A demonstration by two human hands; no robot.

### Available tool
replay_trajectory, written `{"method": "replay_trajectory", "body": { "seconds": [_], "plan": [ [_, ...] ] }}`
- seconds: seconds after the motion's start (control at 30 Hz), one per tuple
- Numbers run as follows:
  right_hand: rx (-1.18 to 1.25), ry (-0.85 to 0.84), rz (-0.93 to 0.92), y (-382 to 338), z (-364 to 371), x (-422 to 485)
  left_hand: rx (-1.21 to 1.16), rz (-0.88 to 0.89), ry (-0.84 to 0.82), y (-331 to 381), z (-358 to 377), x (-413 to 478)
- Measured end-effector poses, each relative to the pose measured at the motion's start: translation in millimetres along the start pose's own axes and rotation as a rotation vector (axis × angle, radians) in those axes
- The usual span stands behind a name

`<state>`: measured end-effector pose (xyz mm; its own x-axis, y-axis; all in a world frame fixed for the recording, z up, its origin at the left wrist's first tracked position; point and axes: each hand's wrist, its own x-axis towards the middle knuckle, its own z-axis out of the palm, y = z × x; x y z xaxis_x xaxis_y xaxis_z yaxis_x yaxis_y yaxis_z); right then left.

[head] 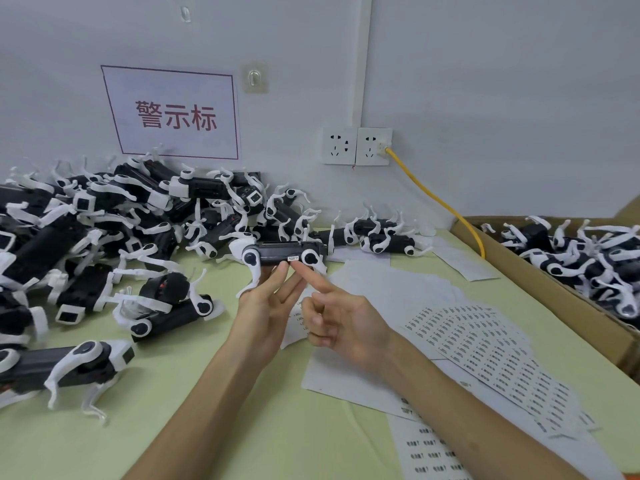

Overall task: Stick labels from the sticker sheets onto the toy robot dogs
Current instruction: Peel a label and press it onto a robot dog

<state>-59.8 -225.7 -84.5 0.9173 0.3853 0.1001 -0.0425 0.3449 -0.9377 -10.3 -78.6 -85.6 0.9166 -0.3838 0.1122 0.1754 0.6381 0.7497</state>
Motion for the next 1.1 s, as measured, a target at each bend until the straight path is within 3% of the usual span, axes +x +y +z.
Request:
{"method": "replay_trajectory", "body": {
  "seconds": [0.37,0.8,1.1],
  "plan": [
    [-0.007,-0.024,0.006,3.6,-0.3,0.7,0.001,0.044,0.105,-1.4,0.1,0.5],
    [0.003,-0.017,0.006,4.1,1.1,0.3,0.033,0.006,0.08,0.1,-1.7,-1.1],
    [-0.012,-0.013,0.01,4.8,1.7,0.2,0.03,0.047,0.156,-1.5,-0.8,1.2]
  ]
}}
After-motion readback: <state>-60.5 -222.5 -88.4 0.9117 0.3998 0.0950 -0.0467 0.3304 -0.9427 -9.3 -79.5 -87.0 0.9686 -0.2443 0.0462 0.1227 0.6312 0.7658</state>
